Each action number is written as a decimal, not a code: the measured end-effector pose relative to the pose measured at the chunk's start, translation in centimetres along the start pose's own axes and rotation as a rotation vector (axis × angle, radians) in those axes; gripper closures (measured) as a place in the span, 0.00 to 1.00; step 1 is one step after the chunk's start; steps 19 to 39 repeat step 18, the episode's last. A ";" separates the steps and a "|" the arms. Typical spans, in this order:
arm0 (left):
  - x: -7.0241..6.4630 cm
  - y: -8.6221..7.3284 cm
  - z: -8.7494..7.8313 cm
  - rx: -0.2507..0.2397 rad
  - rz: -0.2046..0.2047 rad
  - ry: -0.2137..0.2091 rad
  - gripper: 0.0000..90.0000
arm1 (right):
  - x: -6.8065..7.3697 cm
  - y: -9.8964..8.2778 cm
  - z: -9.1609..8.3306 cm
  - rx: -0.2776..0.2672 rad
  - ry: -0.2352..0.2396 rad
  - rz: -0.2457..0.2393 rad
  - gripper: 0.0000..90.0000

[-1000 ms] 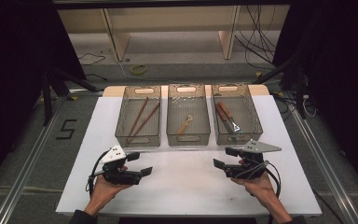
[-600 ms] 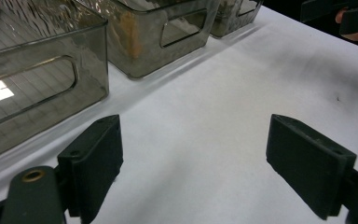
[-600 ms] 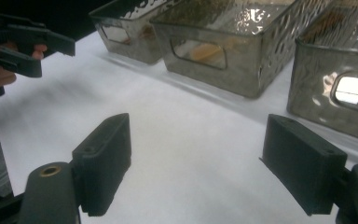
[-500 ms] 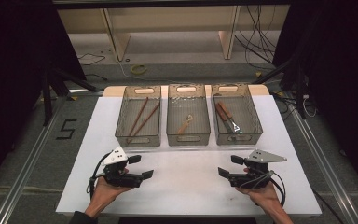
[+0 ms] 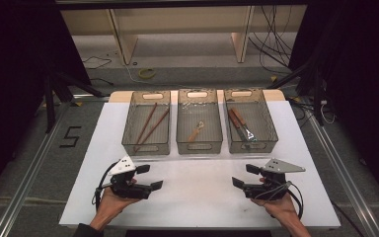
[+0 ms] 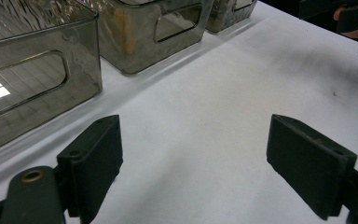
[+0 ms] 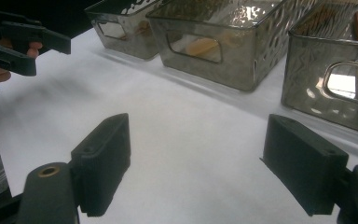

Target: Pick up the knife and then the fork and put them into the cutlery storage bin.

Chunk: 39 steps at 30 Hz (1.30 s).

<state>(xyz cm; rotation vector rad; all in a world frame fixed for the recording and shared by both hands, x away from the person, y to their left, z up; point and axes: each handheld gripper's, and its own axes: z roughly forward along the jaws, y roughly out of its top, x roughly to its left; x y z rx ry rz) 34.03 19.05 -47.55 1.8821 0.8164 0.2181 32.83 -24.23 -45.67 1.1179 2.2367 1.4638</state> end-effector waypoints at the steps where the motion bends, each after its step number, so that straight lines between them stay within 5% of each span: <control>1: 0.0 0.0 0.0 0.001 0.001 -0.001 0.20 | 0.0 0.0 0.0 -0.001 0.001 -0.001 0.27; 39: 0.1 0.0 0.0 -0.006 -0.003 0.001 0.20 | -0.1 0.1 0.1 -0.002 -0.001 -0.006 0.27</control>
